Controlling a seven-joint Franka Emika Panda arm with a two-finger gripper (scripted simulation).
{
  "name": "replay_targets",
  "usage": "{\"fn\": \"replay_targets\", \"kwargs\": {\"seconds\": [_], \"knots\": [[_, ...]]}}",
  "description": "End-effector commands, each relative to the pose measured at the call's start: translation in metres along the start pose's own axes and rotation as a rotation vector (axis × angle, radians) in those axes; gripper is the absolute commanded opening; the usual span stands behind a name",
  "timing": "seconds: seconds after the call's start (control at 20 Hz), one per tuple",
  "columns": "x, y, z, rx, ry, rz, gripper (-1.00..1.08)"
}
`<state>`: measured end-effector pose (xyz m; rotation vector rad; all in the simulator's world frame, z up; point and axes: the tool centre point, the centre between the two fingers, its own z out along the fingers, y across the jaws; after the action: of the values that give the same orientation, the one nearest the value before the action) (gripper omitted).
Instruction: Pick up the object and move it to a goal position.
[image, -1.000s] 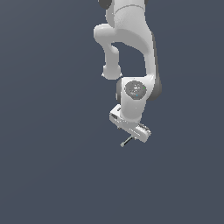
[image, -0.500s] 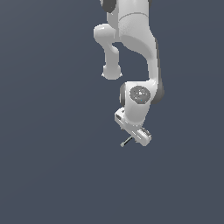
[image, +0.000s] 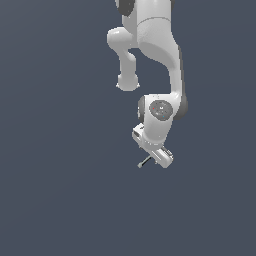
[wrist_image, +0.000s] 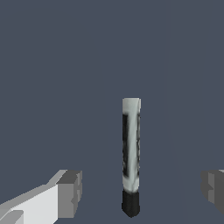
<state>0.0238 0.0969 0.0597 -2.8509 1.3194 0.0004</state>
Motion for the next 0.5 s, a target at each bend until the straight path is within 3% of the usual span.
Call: {"fn": "replay_targets", "kwargs": {"seconds": [0.0,0.45], "knots": [[0.000,0.000,0.003,0.000,0.000,0.000,1.00],[-0.001,0.001,0.041,0.000,0.000,0.004,1.00]]}}
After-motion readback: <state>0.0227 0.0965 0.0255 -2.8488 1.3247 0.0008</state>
